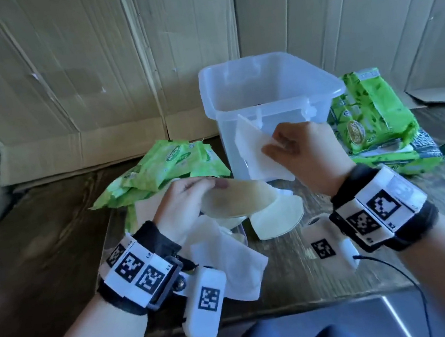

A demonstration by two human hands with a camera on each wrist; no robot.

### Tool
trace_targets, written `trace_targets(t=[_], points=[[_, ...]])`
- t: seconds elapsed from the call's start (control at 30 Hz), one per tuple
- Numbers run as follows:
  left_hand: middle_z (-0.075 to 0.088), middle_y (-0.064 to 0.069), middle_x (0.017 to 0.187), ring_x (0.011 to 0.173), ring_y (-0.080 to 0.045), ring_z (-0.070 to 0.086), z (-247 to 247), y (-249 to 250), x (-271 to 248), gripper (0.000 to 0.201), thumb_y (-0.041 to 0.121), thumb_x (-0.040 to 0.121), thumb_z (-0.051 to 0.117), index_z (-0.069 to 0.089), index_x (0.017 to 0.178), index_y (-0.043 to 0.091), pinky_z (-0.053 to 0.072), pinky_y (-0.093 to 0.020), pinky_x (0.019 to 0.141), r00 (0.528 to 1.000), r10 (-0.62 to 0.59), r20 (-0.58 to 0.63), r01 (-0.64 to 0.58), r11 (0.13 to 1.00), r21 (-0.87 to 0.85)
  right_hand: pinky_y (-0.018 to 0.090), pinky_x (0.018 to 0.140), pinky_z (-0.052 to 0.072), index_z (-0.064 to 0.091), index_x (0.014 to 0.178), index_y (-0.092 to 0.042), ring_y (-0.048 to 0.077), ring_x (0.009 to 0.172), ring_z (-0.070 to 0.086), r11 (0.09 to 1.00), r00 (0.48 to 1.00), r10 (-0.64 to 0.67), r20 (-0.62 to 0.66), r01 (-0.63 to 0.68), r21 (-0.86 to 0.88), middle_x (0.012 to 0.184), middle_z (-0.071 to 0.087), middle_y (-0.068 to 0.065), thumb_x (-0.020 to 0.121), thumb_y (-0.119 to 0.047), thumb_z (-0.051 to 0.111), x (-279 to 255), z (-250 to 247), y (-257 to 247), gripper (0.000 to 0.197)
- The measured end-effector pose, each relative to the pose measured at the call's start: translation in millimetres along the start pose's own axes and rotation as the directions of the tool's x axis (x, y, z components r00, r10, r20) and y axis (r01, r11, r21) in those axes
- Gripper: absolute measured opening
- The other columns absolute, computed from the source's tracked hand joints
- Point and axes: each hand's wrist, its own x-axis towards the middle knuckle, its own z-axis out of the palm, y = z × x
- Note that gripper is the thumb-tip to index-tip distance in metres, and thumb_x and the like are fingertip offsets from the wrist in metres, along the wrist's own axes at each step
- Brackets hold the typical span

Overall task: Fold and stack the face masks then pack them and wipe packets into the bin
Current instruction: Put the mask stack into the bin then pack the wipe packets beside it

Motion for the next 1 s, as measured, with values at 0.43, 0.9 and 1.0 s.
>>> trace_targets(t=[0.43, 0.9, 1.0], points=[[0.054, -0.001, 0.049, 0.042, -0.007, 0.050, 17.8, -10.0, -50.8, 0.029, 0.004, 0.086, 0.059, 0.066, 0.058, 0.004, 0.037, -0.015, 0.044, 0.995, -0.101, -0.019, 0.094, 0.972, -0.217, 0.007, 0.077, 0.039, 0.072, 0.087, -0.020, 0.005, 0.084, 0.053, 0.970, 0.964, -0.199, 0.174, 0.168, 0.177, 0.095, 0.060, -0.004, 0.065, -0.011, 0.054, -75.2, 28.7, -10.9, 0.030], [0.062, -0.006, 0.085, 0.069, -0.014, 0.058, 3.3, -5.3, -41.2, 0.037, -0.017, 0.075, 0.061, 0.059, 0.090, 0.017, 0.049, -0.022, 0.063, 0.997, 0.028, 0.067, -0.021, 0.994, -0.104, 0.010, 0.060, 0.040, 0.067, 0.092, -0.042, 0.001, 0.059, 0.049, 0.827, 0.980, -0.157, 0.120, 0.064, 0.559, 0.072, 0.060, -0.017, 0.081, -0.004, 0.058, -59.4, -20.2, -6.9, 0.041], [0.062, -0.021, 0.087, 0.074, -0.025, 0.059, 1.9, -5.4, -42.7, 0.058, -0.011, 0.065, 0.071, 0.053, 0.100, 0.030, 0.051, -0.038, 0.073, 0.994, 0.110, -0.008, -0.110, 0.991, -0.080, 0.034, 0.066, 0.050, 0.050, 0.112, -0.055, 0.033, 0.064, 0.053, 0.850, 0.956, -0.133, 0.260, -0.025, 0.527, 0.072, 0.055, 0.016, 0.072, -0.013, 0.067, -53.1, -11.1, -7.9, 0.060]])
